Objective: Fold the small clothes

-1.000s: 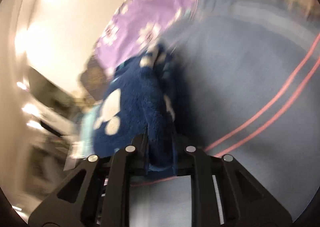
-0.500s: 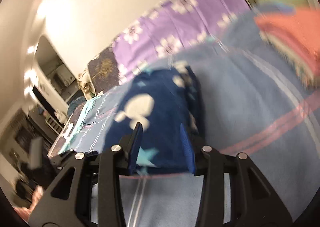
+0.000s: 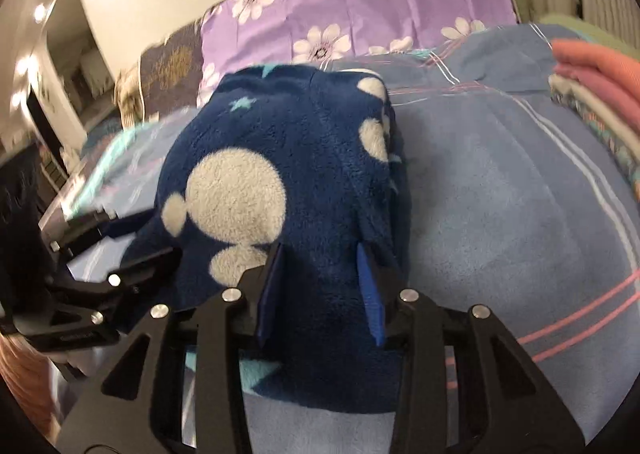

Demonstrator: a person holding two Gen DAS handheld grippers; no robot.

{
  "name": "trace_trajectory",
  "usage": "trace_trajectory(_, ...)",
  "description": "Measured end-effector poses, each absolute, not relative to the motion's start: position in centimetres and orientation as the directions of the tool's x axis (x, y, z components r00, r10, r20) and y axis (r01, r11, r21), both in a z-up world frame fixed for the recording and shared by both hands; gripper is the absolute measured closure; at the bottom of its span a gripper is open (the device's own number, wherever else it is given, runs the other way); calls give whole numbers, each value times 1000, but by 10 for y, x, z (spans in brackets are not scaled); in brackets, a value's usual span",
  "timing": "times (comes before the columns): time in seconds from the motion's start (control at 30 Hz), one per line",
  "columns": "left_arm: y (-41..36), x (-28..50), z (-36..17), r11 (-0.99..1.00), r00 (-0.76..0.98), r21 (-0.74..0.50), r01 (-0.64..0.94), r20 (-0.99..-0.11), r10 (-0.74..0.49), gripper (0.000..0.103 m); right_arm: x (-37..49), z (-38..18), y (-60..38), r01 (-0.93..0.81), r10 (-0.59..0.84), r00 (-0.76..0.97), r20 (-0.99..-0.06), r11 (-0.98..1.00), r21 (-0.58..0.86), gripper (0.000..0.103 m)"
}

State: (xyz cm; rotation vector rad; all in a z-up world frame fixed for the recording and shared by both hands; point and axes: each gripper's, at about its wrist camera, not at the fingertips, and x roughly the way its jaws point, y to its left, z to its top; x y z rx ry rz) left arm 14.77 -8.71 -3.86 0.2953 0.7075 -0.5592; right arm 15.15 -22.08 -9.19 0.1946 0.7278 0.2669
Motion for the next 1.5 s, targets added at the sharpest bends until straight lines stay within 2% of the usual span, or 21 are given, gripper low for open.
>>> trace_trajectory(0.07, -79, 150, -22, 818, 606, 18, 575, -681, -411, 44, 150, -74, -223, -162, 321, 703, -635, 941, 297, 65)
trace_trajectory(0.17, -71, 164, 4, 829, 657, 32, 559, -626, -419, 49, 137, -29, -220, -227, 351, 770, -532, 931, 285, 66)
trace_trajectory(0.27, -70, 195, 24, 854, 691, 24, 520, -599, -405, 55, 155, -1, -208, -255, 340, 804, -487, 938, 234, 66)
trace_trajectory(0.33, -68, 224, 25, 865, 685, -31, 500, -598, -417, 58, 178, -5, -200, -265, 350, 786, -510, 935, 234, 65)
trace_trajectory(0.37, -71, 235, 18, 876, 687, -22, 481, -611, -393, 59, 197, -22, -192, -244, 321, 757, -568, 947, 210, 64)
trace_trajectory(0.4, -74, 253, 1, 893, 681, 19, 450, -654, -330, 59, 216, -48, -185, -209, 271, 712, -648, 963, 172, 63)
trace_trajectory(0.43, -78, 271, -29, 895, 640, 44, 445, -714, -283, 59, 224, -68, -182, -215, 272, 686, -675, 962, 169, 63)
trace_trajectory(0.47, -77, 278, -52, 893, 626, 19, 450, -719, -300, 59, 225, -89, -182, -230, 280, 721, -634, 959, 162, 63)
trace_trajectory(0.53, -65, 277, -58, 894, 626, -87, 439, -684, -374, 59, 221, -92, -187, -223, 300, 733, -610, 954, 201, 63)
trace_trajectory(0.63, -69, 271, -50, 882, 625, -24, 471, -696, -354, 59, 223, -85, -180, -254, 293, 710, -640, 955, 156, 63)
trace_trajectory(0.73, -64, 276, -28, 869, 603, -69, 490, -693, -396, 59, 236, -60, -186, -247, 313, 641, -701, 949, 198, 62)
trace_trajectory(0.8, -59, 282, -11, 863, 628, -68, 501, -657, -416, 59, 241, -33, -182, -259, 300, 675, -674, 952, 164, 60)
trace_trajectory(0.87, -59, 296, -1, 878, 662, -41, 477, -640, -389, 59, 245, -12, -173, -277, 275, 721, -636, 956, 99, 56)
trace_trajectory(0.97, -62, 323, 2, 895, 671, -51, 443, -642, -369, 60, 276, -5, -164, -294, 309, 717, -625, 947, 131, 53)
trace_trajectory(1.0, -65, 331, -1, 897, 674, -44, 439, -645, -361, 60, 287, -11, -162, -286, 301, 705, -642, 949, 130, 53)
trace_trajectory(1.07, -72, 352, -21, 915, 680, 29, 403, -679, -278, 59, 323, -56, -157, -227, 211, 629, -748, 970, 83, 52)
trace_trajectory(1.1, -73, 363, -40, 916, 659, 47, 399, -709, -251, 57, 334, -78, -159, -224, 232, 589, -774, 967, 120, 52)
trace_trajectory(1.13, -72, 374, -64, 912, 633, 35, 410, -730, -256, 54, 341, -88, -171, -203, 289, 583, -759, 957, 208, 53)
trace_trajectory(1.2, -63, 375, -70, 921, 647, -62, 383, -693, -316, 54, 340, -85, -178, -193, 306, 583, -753, 952, 238, 54)
trace_trajectory(1.3, -71, 366, -67, 921, 675, 28, 388, -689, -264, 54, 338, -84, -170, -199, 267, 602, -753, 963, 182, 54)
trace_trajectory(1.5, -62, 337, -33, 927, 692, 27, 375, -674, -260, 53, 311, -63, -171, -209, 246, 656, -714, 968, 141, 51)
